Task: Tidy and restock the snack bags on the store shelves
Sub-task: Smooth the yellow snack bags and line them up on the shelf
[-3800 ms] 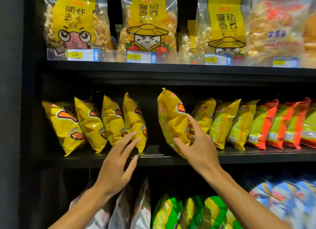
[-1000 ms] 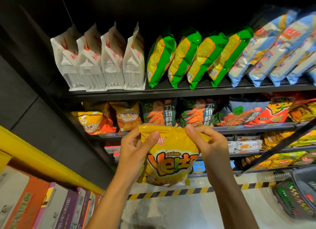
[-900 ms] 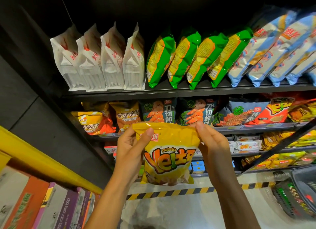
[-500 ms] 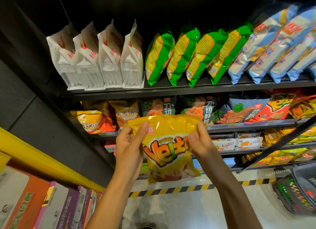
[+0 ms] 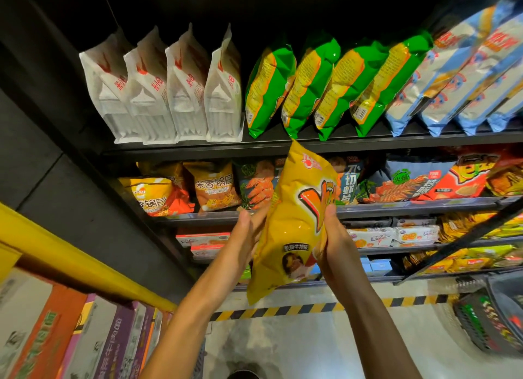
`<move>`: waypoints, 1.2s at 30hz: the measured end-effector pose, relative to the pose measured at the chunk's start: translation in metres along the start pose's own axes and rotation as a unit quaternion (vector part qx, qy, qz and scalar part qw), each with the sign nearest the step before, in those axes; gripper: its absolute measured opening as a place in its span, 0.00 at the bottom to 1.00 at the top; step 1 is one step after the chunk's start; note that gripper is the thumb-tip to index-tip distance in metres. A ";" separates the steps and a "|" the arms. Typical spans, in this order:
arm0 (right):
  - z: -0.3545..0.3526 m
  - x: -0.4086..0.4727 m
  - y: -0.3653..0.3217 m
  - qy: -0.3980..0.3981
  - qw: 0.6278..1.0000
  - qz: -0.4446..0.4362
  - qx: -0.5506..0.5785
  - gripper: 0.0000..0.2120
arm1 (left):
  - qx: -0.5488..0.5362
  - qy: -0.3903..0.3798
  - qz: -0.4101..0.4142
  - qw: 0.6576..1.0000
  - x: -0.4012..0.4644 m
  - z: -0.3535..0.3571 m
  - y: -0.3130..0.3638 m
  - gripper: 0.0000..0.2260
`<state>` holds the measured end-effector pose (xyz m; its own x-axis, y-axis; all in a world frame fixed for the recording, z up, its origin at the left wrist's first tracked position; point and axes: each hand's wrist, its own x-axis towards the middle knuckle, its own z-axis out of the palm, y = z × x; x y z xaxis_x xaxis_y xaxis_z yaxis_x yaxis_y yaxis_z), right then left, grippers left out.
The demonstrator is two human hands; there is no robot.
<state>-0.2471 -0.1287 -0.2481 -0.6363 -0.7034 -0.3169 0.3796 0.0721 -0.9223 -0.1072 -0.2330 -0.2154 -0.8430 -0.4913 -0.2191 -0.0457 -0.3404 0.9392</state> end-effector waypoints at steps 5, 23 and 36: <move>0.001 0.006 0.005 0.004 1.000 0.002 -0.003 0.27 | 0.034 -0.002 0.019 0.999 -0.004 -0.004 0.001 0.60; 0.000 -0.021 -0.025 -0.081 0.964 -0.215 -0.136 0.22 | -0.083 0.261 0.044 0.961 0.006 -0.018 -0.028 0.17; -0.003 -0.024 -0.016 -0.152 0.968 -0.152 -0.130 0.30 | 0.036 0.209 0.112 0.971 -0.009 -0.014 -0.025 0.15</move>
<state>-0.2395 -0.1112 -0.2266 -0.4495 -0.8930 0.0212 -0.0012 -0.0231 -0.9997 -0.0911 -0.2313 -0.2411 -0.5450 -0.8344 -0.0820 0.0626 -0.1380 0.9884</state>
